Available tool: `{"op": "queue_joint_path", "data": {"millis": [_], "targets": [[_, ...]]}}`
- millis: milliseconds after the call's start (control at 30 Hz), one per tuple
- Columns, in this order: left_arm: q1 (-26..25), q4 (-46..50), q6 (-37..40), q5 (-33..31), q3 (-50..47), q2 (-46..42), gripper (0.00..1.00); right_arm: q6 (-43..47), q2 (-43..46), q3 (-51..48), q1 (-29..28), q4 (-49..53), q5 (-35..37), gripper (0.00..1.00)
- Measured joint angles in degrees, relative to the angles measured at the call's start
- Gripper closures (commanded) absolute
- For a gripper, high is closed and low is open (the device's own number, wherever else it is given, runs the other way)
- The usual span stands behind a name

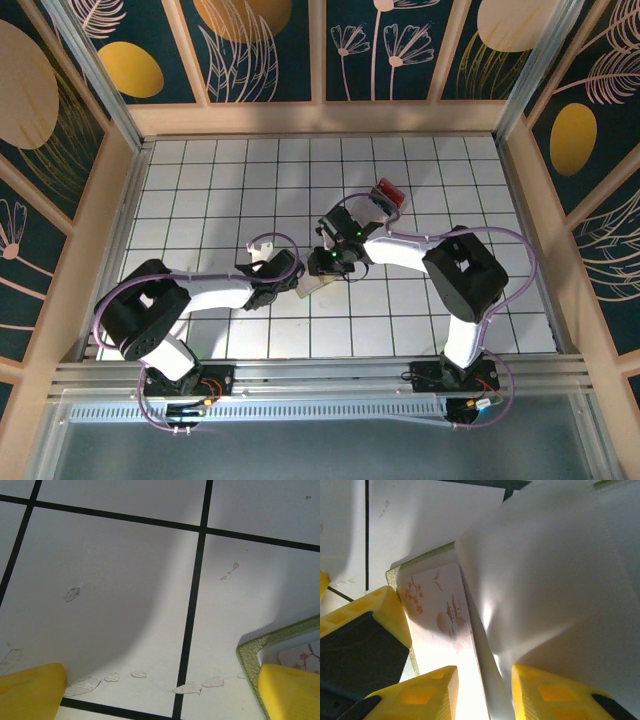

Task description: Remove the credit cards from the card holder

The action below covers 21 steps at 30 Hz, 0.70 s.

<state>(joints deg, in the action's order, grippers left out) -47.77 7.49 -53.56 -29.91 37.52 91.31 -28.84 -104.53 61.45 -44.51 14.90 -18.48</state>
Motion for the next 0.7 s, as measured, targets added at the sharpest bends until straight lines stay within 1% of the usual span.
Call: {"op": "queue_joint_path", "data": {"millis": [467, 700], "targets": [[0.07, -0.44, -0.13, -0.81, 0.46, 0.81, 0.01, -0.74, -0.87, 0.00, 0.28, -4.20, -4.59, 0.77], [0.07, -0.42, -0.13, -0.87, 0.55, 0.92, 0.01, -3.26, -0.87, -2.10, 1.64, -8.13, -8.48, 0.78]]}}
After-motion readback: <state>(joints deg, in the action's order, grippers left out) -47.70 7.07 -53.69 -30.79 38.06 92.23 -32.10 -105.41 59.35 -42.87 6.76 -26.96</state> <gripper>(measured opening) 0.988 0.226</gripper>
